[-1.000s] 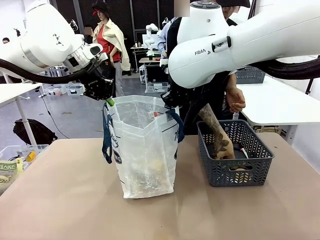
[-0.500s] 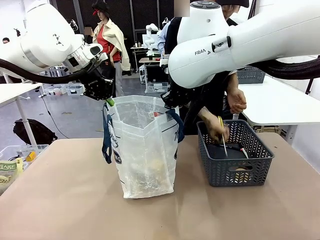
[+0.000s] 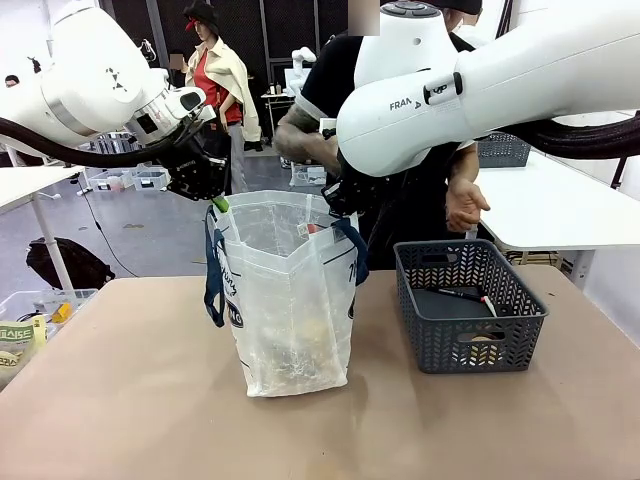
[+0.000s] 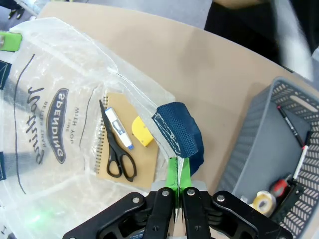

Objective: Transfer purchased items from the store into the shopping bag.
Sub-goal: Move the Reusable shopping bag to the right side of the table.

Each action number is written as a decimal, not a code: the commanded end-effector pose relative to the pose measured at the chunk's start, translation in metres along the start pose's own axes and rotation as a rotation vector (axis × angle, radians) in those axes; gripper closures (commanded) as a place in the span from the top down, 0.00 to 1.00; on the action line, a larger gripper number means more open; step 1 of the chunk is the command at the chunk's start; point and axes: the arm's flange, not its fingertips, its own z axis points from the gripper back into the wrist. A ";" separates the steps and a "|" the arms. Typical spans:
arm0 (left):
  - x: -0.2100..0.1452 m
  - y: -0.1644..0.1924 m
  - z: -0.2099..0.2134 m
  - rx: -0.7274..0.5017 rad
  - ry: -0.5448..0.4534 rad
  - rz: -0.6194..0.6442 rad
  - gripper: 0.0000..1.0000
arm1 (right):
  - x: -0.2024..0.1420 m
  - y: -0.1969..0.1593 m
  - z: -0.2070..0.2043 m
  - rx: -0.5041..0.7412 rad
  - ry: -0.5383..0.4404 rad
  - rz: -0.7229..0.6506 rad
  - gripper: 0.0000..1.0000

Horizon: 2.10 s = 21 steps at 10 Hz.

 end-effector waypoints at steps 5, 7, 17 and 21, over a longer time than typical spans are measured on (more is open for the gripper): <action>-0.002 0.001 0.004 0.002 -0.007 0.013 0.00 | -0.001 -0.002 0.000 -0.001 -0.002 -0.005 0.00; -0.002 0.001 0.004 0.002 -0.007 0.013 0.00 | -0.001 -0.002 0.000 -0.001 -0.002 -0.005 0.00; -0.002 0.001 0.004 0.002 -0.007 0.013 0.00 | -0.001 -0.002 0.000 -0.001 -0.002 -0.005 0.00; -0.002 0.001 0.004 0.002 -0.007 0.013 0.00 | -0.001 -0.002 0.000 -0.001 -0.002 -0.005 0.00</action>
